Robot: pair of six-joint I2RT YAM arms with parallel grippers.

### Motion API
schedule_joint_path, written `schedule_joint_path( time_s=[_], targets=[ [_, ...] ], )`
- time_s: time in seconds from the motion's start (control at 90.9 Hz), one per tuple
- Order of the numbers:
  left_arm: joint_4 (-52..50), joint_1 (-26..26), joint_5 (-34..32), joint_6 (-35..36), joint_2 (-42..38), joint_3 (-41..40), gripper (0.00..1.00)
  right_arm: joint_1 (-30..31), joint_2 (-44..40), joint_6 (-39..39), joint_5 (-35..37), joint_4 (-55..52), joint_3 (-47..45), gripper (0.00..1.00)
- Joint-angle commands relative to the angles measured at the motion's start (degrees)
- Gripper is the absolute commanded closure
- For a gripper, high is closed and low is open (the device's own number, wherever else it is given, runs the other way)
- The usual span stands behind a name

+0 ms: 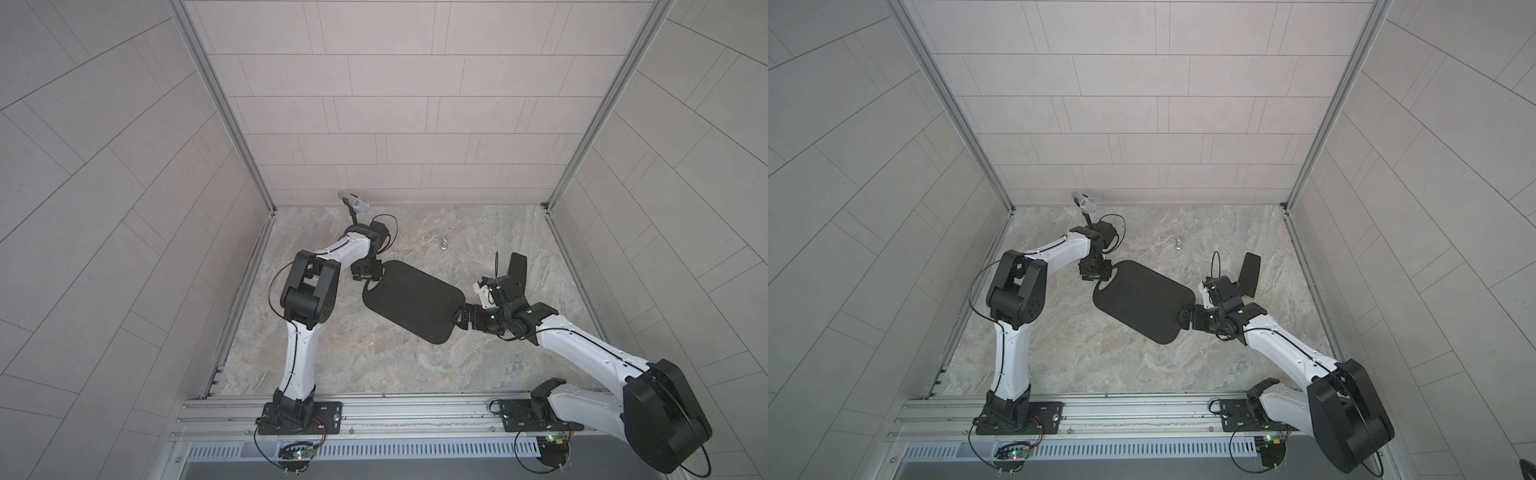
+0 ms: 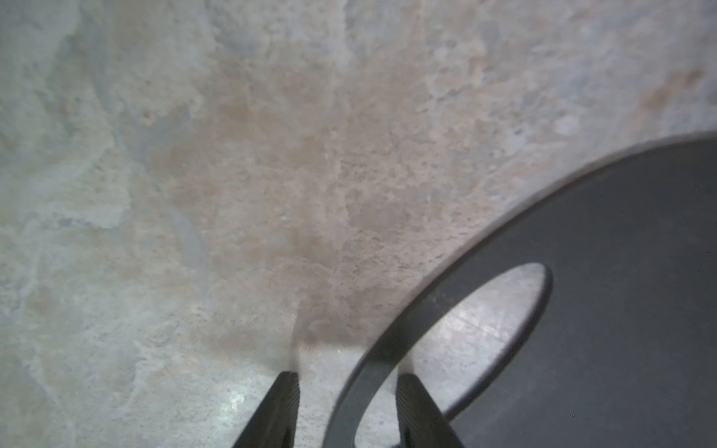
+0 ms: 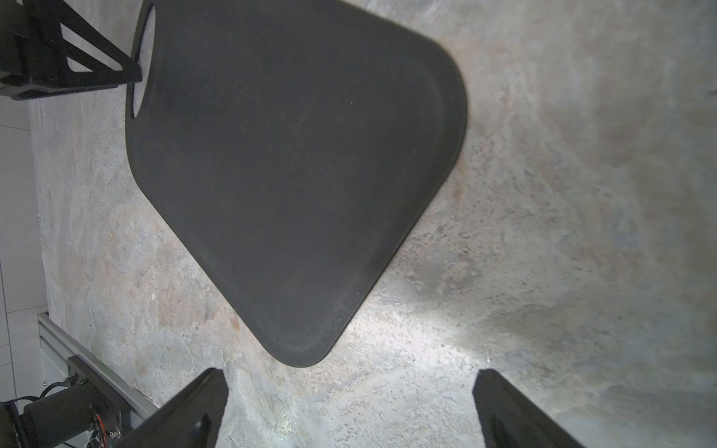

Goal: Align the knife with the edge of the cutting board
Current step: Adjust the work surface at the center of the board.

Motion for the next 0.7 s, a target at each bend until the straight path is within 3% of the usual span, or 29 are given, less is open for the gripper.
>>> schedule_joint_path(
  time_s=[0.0, 0.264, 0.693],
  targets=[
    [-1.6, 0.3, 0.4, -1.4, 0.1, -4.3, 0.58, -0.1, -1.1, 0.8, -0.6, 2.2, -0.7, 0.00],
    [-0.2, 0.2, 2.2, -4.3, -1.8, -9.5, 0.67, -0.1, -1.6, 0.8, -1.1, 2.1, -2.0, 0.00],
    [5.4, -0.3, 6.3, -10.9, -6.2, -20.0, 0.72, -0.1, 0.6, 1.5, -2.1, 4.1, -2.8, 0.00]
  ],
)
